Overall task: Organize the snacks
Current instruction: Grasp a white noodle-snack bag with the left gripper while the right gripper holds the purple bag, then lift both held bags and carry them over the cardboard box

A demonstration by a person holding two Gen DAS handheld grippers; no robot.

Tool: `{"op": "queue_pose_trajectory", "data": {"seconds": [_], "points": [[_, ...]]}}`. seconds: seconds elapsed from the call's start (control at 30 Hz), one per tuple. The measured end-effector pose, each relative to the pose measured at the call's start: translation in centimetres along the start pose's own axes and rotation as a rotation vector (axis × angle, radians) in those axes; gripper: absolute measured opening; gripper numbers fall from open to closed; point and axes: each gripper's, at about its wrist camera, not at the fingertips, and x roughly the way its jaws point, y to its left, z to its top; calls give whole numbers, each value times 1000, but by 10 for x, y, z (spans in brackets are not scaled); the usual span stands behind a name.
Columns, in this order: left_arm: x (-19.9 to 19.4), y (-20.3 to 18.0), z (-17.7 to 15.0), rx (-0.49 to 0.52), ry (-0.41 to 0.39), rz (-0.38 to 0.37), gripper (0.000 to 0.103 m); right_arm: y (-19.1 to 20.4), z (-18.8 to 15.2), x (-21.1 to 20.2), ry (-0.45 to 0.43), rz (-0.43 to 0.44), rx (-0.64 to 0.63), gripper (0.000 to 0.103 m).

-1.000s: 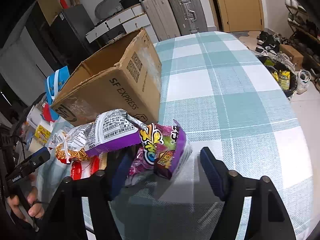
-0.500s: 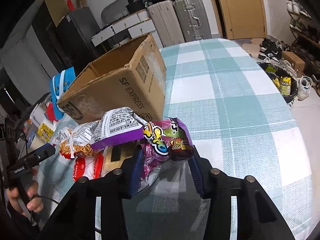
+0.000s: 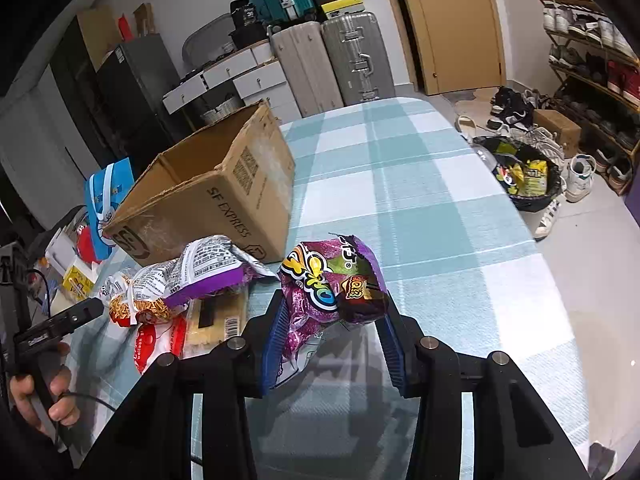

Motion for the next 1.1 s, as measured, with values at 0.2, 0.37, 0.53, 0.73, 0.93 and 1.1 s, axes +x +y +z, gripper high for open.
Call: {"op": "queue_pose_trajectory", "data": {"seconds": [0.2,0.37,0.53,0.73,0.93,1.1], "points": [[19,-1,8,-16,19,-7,102,-7,0,-20,-37,-27,14,43],[36,-2,13,-16,41,37,102,-10,1,-32,-55,-24,20,43],[42,-4,12,-3,59,43,88,-4,1,-35,-64,-10,12,43],[37,-4,6,-6,47,21,71,4,3,-32,-64,5,3,43],[25,0,-2,-14,18,-2,62,11,2,-34,-71,19,-11,43],[11,5,-11,-32,0,-9,62,10,2,-37,-81,21,-7,43]]}}
